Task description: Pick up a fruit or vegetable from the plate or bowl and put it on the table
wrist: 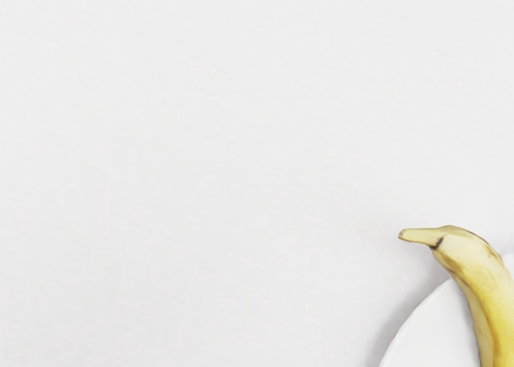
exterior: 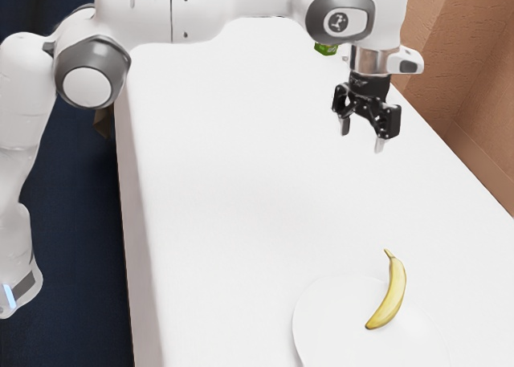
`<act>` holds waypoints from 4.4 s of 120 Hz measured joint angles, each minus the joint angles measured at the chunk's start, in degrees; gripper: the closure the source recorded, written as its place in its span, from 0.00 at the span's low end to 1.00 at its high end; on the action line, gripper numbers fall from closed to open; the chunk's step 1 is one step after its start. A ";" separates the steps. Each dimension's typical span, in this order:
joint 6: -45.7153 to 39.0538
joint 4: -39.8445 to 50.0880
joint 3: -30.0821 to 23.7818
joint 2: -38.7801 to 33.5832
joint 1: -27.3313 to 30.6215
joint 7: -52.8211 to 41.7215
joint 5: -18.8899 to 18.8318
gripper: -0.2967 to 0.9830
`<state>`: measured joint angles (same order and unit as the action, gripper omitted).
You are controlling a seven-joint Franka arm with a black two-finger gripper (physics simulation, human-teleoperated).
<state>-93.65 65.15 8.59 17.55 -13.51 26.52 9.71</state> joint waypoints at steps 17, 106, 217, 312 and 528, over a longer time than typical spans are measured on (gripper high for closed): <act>-4.41 0.00 -0.19 2.48 -2.21 6.82 1.60 0.25; -18.35 5.20 -0.33 11.90 -9.74 27.52 7.48 0.27; -29.34 9.83 -0.33 13.99 -12.58 35.23 7.50 0.28; -33.41 7.92 -0.33 17.51 -12.59 35.90 7.06 0.58; -10.12 7.76 22.43 4.84 -10.54 33.29 7.29 0.25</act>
<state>-103.76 72.91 31.02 22.39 -24.05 59.81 17.00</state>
